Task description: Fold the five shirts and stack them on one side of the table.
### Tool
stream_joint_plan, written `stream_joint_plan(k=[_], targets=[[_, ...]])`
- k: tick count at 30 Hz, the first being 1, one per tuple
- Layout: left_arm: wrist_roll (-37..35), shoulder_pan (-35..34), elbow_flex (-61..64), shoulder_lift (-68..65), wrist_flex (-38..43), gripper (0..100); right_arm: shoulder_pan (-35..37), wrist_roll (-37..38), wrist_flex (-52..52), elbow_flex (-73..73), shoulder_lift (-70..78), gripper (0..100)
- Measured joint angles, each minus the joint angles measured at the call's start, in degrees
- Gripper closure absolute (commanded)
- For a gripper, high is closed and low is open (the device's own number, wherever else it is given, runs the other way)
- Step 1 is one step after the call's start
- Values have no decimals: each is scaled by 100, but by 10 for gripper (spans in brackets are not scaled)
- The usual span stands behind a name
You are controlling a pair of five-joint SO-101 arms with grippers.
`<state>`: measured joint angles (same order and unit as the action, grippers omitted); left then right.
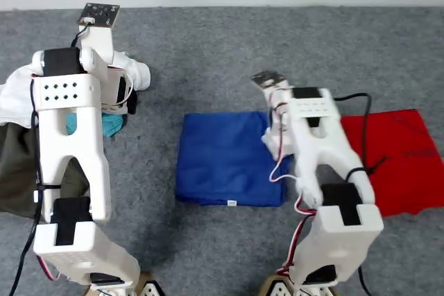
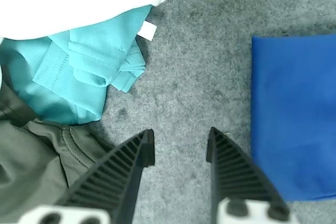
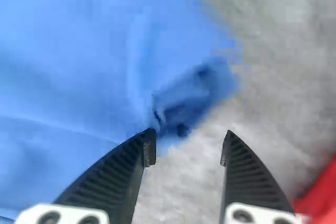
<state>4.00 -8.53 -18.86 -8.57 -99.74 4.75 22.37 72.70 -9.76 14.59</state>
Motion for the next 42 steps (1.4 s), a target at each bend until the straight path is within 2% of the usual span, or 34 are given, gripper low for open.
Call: stream_joint_plan(k=[3, 6, 10, 15, 19, 22, 27, 31, 34, 38, 40, 42], targets=[[0, 0, 176, 0, 0, 827, -281, -18, 79, 62, 0, 786], [0, 0, 246, 0, 9, 827, -264, 9, 255, 79, 0, 786], [0, 0, 273, 0, 9, 827, 123, 97, 721, 299, 0, 785], [0, 0, 290, 0, 9, 827, 589, 97, 1380, 1081, 0, 727], [0, 0, 290, 0, 9, 827, 703, 97, 1811, 1644, 0, 726], [0, 0, 290, 0, 9, 827, 695, -62, 1705, 1653, 79, 727], [0, 105, 290, 0, 9, 827, 686, -967, 686, 1582, 853, 727], [0, 202, 290, 0, 9, 827, 870, -1160, 255, 1582, 1495, 731], [0, 237, 290, 0, 9, 827, 932, -1187, 44, 1591, 1705, 799], [0, 220, 290, 0, 9, 827, 879, -1187, 18, 1749, 1899, 995], [0, 229, 290, 0, 9, 827, 826, -1187, 26, 1811, 1899, 965], [0, 229, 290, 0, 9, 827, 756, -1187, 26, 1837, 1934, 985]])
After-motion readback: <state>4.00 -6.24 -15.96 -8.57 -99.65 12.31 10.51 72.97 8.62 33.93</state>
